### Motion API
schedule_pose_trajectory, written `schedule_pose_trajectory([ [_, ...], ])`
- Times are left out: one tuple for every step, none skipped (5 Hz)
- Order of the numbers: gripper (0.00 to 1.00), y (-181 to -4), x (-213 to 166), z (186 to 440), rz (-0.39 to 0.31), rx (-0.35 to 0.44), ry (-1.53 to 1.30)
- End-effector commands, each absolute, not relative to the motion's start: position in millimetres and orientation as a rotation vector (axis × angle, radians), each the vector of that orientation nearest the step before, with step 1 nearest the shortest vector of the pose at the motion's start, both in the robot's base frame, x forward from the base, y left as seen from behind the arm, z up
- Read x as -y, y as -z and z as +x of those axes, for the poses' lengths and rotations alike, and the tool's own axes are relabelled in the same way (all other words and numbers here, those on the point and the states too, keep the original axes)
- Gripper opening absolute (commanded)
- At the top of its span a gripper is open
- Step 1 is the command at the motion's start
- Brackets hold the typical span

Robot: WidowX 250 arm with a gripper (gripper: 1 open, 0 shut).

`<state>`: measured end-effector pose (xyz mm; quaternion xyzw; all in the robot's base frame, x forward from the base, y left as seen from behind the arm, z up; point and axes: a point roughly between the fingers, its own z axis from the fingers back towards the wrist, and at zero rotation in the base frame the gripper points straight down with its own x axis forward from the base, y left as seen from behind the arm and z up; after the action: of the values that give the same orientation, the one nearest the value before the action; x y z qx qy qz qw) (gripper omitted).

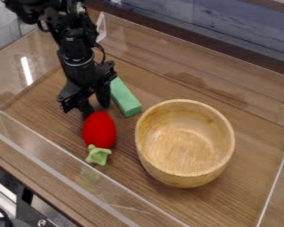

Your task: Move the red object to the right side of the table

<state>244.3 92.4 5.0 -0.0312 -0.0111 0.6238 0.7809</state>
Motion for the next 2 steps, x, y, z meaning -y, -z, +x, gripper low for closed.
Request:
schedule_pose_trajectory([
  [0.0, 17.8, -86.5, 228.1, -0.016, -0.073, -1.333],
  [0.0, 20.5, -86.0, 227.4, -0.008, -0.08, -1.33],
])
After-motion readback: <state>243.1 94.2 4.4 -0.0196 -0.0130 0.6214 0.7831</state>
